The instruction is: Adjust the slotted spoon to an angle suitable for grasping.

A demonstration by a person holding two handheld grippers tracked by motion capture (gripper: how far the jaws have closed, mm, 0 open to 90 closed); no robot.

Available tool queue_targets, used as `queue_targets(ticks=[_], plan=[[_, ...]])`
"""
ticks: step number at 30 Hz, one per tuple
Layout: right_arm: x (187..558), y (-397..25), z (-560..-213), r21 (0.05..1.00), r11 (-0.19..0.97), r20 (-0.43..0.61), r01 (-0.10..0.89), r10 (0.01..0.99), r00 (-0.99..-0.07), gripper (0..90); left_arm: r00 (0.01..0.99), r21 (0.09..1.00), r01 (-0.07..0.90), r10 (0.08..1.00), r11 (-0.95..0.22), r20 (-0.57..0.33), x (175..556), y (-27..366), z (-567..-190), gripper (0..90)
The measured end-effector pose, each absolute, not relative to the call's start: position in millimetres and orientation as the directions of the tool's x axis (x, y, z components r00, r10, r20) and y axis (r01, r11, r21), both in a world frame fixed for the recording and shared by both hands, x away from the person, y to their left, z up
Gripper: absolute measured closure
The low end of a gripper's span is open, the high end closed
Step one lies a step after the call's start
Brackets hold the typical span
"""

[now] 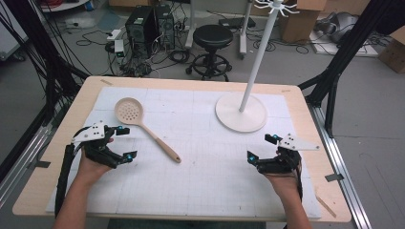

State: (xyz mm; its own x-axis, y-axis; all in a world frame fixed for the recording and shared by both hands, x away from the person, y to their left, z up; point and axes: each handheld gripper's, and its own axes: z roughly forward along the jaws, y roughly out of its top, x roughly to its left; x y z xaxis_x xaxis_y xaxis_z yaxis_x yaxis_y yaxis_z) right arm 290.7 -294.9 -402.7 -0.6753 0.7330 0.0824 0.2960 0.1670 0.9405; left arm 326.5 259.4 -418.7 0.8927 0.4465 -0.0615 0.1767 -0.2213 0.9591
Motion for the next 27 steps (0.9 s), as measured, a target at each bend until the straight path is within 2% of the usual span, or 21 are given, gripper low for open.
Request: queue_targets(ticks=[16, 22, 23, 24, 25, 27], plan=[[288, -292, -403, 0.932, 0.204, 0.054, 0.298, 0.736, -0.674, 0.2, 0.902, 0.96, 0.16, 0.428, -0.228, -0.049, 326, 257, -417, 4.6], [289, -295, -405, 0.93, 0.207, 0.055, 0.305, 0.74, -0.671, 0.2, 0.887, 0.955, 0.147, 0.462, -0.256, -0.013, 334, 251, -410, 5.1], [289, -295, -405, 0.929, 0.206, 0.058, 0.308, 0.74, -0.67, 0.2, 0.885, 0.955, 0.142, 0.465, -0.261, -0.005, 336, 249, -408, 8.0], [289, -295, -405, 0.928, 0.211, 0.052, 0.306, 0.742, -0.669, 0.2, 0.896, 0.954, 0.131, 0.443, -0.27, 0.002, 342, 243, -405, 17.4], [289, -295, -405, 0.928, 0.211, 0.052, 0.306, 0.742, -0.669, 0.2, 0.896, 0.954, 0.131, 0.443, -0.27, 0.002, 342, 243, -405, 21.2], [289, -294, -405, 0.927, 0.214, 0.051, 0.308, 0.742, -0.669, 0.2, 0.898, 0.941, 0.133, 0.44, -0.311, 0.019, 349, 236, -403, 24.3]])
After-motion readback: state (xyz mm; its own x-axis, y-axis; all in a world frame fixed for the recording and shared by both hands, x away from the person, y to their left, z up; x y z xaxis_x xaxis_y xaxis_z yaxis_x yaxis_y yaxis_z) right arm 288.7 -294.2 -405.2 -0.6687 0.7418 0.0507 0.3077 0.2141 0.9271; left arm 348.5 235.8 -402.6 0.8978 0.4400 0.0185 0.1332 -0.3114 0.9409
